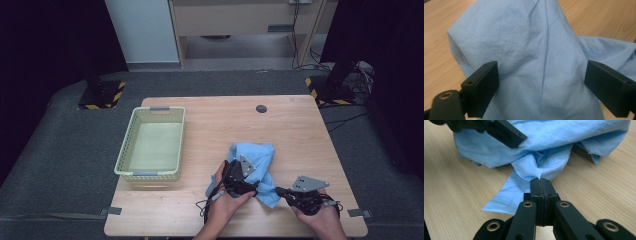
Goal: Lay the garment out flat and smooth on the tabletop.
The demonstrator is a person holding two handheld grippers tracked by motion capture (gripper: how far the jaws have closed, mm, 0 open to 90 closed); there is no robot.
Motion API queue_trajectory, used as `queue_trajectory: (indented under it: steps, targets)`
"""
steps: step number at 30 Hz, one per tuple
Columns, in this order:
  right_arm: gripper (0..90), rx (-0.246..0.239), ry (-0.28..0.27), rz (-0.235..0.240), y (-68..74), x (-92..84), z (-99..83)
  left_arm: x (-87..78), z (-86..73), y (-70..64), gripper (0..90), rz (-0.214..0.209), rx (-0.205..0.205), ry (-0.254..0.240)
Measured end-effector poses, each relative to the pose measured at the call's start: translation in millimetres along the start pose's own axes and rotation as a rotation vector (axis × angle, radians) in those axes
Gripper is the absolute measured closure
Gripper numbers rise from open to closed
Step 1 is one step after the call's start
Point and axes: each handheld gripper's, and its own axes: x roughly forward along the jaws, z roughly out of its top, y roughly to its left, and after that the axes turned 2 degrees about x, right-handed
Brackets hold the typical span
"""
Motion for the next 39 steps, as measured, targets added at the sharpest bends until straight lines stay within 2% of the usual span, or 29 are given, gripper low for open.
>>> queue_trajectory:
  steps: [3,7,9,13,16,18,19,20,21,22,23,25,27,28,29,34,36,39]
  targets:
    - [90.0,-0.002,0.002,0.002,1.1,-0.1,-0.7,3.7,1.1,-0.7,5.0,-0.038,-0.024,0.001]
    - [90.0,0.001,0.002,0.002,1.0,-1.0,-1.9,-0.1,5.8,-3.9,5.7,-0.050,-0.018,-0.020]
    - [90.0,0.001,0.003,0.002,0.6,-1.3,-2.4,1.1,6.8,-7.2,5.7,-0.046,-0.002,-0.018]
    - [90.0,-0.002,0.002,0.003,1.6,-1.9,-2.2,9.4,2.4,-9.6,6.8,-0.018,0.021,0.019]
    - [90.0,-0.008,0.003,0.003,2.4,-2.4,-1.5,10.0,0.1,-8.3,17.5,0.006,0.043,0.023]
    - [90.0,-0.009,0.003,0.003,2.3,-2.3,-1.6,9.2,-0.2,-7.4,36.6,0.005,0.049,0.022]
    - [90.0,-0.010,0.004,0.002,2.1,-1.9,-1.8,8.8,-0.5,-6.7,36.6,0.003,0.051,0.018]
    - [90.0,-0.009,0.008,0.002,2.1,-1.5,-2.3,7.6,-0.8,-5.6,49.2,-0.001,0.051,0.012]
    - [90.0,-0.009,0.008,0.002,2.1,-1.5,-2.3,6.2,-1.0,-4.5,49.2,-0.006,0.046,0.005]
    - [90.0,-0.010,0.008,-0.001,1.8,-1.6,-2.5,2.5,-0.8,-1.4,62.1,-0.016,0.036,-0.008]
    - [90.0,-0.010,0.008,-0.001,1.8,-1.6,-2.5,2.5,-0.8,-1.4,66.9,-0.016,0.036,-0.008]
    - [90.0,-0.005,0.008,-0.004,0.9,-2.5,-2.6,-6.1,0.6,4.8,74.9,-0.026,0.010,-0.037]
    - [90.0,-0.003,0.005,-0.008,-0.3,-3.3,-2.5,-8.7,1.3,7.5,80.2,-0.029,0.002,-0.045]
    - [90.0,-0.003,0.004,-0.009,-1.0,-3.8,-2.5,-13.8,1.7,13.8,81.3,-0.031,-0.025,-0.067]
    - [90.0,-0.001,0.002,-0.011,-1.4,-4.4,-2.5,-13.8,1.7,13.8,82.1,-0.031,-0.025,-0.067]
    - [90.0,0.003,-0.010,-0.013,-3.1,-7.3,-1.2,-26.8,0.4,30.3,83.2,-0.029,-0.093,-0.120]
    - [90.0,0.006,-0.014,-0.019,-5.2,-9.3,-0.9,-32.8,-1.2,39.9,83.3,-0.033,-0.133,-0.143]
    - [90.0,0.010,-0.017,-0.024,-6.4,-10.8,-1.3,-34.4,-3.1,45.1,84.2,-0.027,-0.146,-0.144]
